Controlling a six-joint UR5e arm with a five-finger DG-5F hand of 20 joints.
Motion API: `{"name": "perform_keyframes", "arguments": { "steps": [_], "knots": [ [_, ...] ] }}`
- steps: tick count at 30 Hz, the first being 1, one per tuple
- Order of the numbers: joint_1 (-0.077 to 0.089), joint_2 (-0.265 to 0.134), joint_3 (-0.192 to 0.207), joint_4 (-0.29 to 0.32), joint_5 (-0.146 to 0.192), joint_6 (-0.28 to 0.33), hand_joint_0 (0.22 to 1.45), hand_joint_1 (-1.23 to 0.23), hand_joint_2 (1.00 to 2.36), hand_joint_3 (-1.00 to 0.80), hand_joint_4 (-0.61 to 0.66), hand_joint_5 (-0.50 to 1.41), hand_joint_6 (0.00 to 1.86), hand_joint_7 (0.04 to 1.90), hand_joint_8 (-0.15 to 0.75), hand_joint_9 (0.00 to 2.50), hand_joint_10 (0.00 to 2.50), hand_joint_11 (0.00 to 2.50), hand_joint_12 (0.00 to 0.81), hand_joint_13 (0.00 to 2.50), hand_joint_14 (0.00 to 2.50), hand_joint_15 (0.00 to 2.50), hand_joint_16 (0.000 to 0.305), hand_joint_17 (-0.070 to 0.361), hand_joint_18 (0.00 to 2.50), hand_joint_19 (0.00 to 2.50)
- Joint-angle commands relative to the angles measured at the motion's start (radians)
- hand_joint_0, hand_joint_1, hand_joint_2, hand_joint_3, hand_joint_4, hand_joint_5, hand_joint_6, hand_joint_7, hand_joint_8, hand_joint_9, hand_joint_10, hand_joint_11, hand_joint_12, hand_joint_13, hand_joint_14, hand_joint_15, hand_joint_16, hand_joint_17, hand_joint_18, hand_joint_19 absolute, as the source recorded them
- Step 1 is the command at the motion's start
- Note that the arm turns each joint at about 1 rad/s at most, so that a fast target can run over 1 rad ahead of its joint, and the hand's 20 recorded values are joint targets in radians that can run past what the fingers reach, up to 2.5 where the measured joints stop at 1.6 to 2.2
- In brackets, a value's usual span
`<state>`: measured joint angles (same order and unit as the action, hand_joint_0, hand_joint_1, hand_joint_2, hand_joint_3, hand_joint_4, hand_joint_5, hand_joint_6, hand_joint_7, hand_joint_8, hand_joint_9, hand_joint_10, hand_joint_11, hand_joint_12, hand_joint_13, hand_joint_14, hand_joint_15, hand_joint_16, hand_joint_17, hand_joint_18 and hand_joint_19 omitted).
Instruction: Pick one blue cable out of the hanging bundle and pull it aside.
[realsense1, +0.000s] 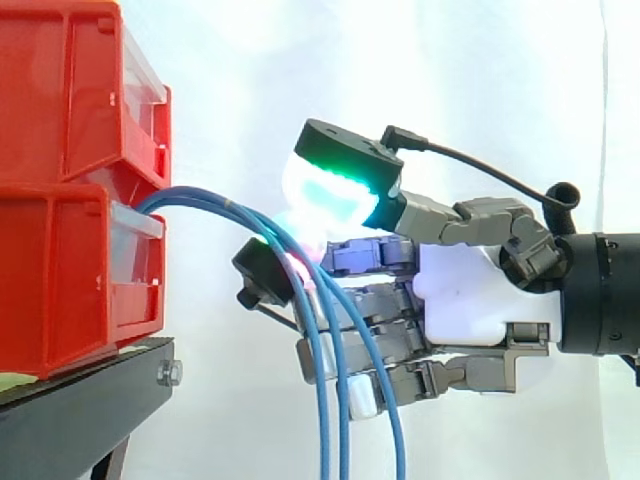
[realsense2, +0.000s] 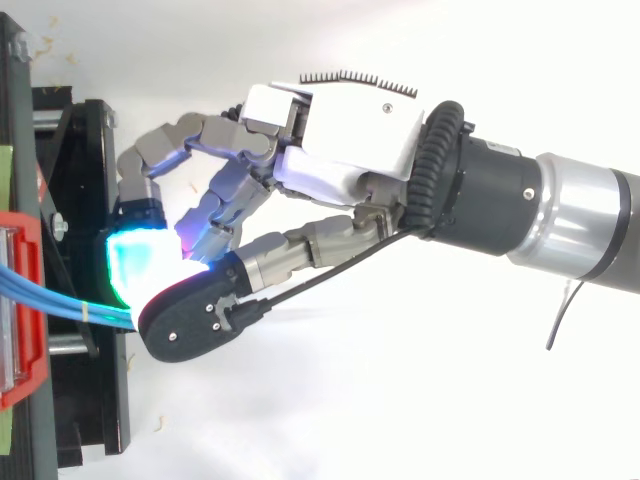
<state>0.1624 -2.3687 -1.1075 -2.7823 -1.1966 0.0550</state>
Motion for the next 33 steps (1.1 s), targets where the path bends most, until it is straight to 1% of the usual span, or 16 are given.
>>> {"name": "perform_keyframes", "arguments": {
  "steps": [1,2,3,6,8,9,10,11,14,17,19,21,25,28,30,33],
  "knots": [
    [0.002,-0.001,0.0,0.001,-0.001,-0.007,0.7,-0.84,1.0,-0.47,-0.09,-0.18,0.95,1.11,0.278,1.04,0.02,0.84,0.302,1.03,0.02,0.74,0.047,0.106,0.95,0.67],
    [0.002,-0.001,0.0,0.001,-0.001,-0.011,0.69,-0.83,1.0,-0.47,-0.08,-0.18,0.94,1.1,0.278,1.04,0.02,0.84,0.304,1.03,0.03,0.73,0.047,0.105,0.95,0.67],
    [0.0,-0.001,0.0,0.001,0.002,-0.012,0.63,-0.8,1.0,-0.5,-0.05,-0.18,0.93,1.05,0.287,1.05,0.02,0.84,0.31,1.03,0.02,0.74,0.047,0.105,0.95,0.69],
    [0.002,-0.001,-0.002,0.01,0.005,-0.032,0.53,-0.77,1.0,-0.5,0.02,-0.18,0.91,1.07,0.301,1.06,0.02,0.83,0.332,1.03,0.02,0.74,0.051,0.114,0.95,0.7],
    [0.005,-0.004,-0.002,0.026,0.015,-0.067,0.47,-0.73,1.0,-0.5,0.04,-0.18,0.9,1.01,0.324,1.05,0.02,0.83,0.356,1.04,0.02,0.74,0.056,0.126,0.98,0.69],
    [0.005,-0.004,-0.002,0.026,0.015,-0.067,0.46,-0.72,1.0,-0.5,0.05,-0.18,0.89,0.98,0.328,1.04,0.02,0.83,0.363,1.03,0.02,0.74,0.057,0.129,0.99,0.68],
    [0.008,-0.004,-0.005,0.036,0.035,-0.104,0.45,-0.71,1.0,-0.5,0.07,-0.18,0.88,0.93,0.334,1.04,0.02,0.82,0.368,1.03,0.02,0.73,0.059,0.132,1.0,0.68],
    [0.008,-0.007,-0.006,0.041,0.04,-0.116,0.44,-0.69,1.0,-0.5,0.08,-0.19,0.85,0.92,0.337,1.03,0.02,0.81,0.379,1.03,0.02,0.73,0.061,0.137,1.01,0.68],
    [0.009,-0.009,-0.026,0.082,0.072,-0.178,0.43,-0.66,1.0,-0.5,0.11,-0.18,0.79,0.88,0.336,1.02,0.02,0.78,0.385,1.02,0.02,0.71,0.063,0.141,1.01,0.67],
    [0.014,-0.009,-0.043,0.132,0.092,-0.205,0.42,-0.63,1.0,-0.5,0.13,-0.15,0.64,1.03,0.343,0.98,0.01,0.7,0.386,1.01,0.02,0.69,0.064,0.143,1.0,0.67],
    [0.013,-0.009,-0.054,0.152,0.098,-0.215,0.42,-0.62,1.0,-0.5,0.15,-0.14,0.57,1.12,0.343,0.98,0.02,0.68,0.387,1.0,0.02,0.68,0.064,0.144,1.0,0.66],
    [0.013,-0.011,-0.078,0.198,0.106,-0.236,0.42,-0.61,1.0,-0.5,0.18,-0.13,0.51,1.2,0.341,0.97,0.02,0.68,0.387,1.0,0.02,0.67,0.064,0.145,1.0,0.66],
    [0.017,-0.011,-0.092,0.239,0.115,-0.267,0.42,-0.59,1.0,-0.5,0.21,-0.13,0.5,1.18,0.341,0.97,0.01,0.66,0.384,1.0,0.02,0.67,0.064,0.144,0.99,0.67],
    [0.028,-0.012,-0.098,0.257,0.147,-0.302,0.43,-0.58,1.0,-0.5,0.21,-0.13,0.5,1.17,0.341,0.98,0.01,0.66,0.388,1.0,0.02,0.67,0.063,0.142,0.98,0.67],
    [0.032,-0.012,-0.098,0.259,0.157,-0.308,0.43,-0.58,1.0,-0.5,0.22,-0.13,0.5,1.17,0.347,0.98,0.01,0.67,0.392,1.01,0.02,0.65,0.063,0.142,0.99,0.66],
    [0.043,-0.032,-0.095,0.273,0.176,-0.314,0.43,-0.57,1.0,-0.5,0.23,-0.14,0.5,1.14,0.343,0.98,0.02,0.64,0.39,1.0,0.02,0.6,0.063,0.142,0.99,0.63]
  ]
}}
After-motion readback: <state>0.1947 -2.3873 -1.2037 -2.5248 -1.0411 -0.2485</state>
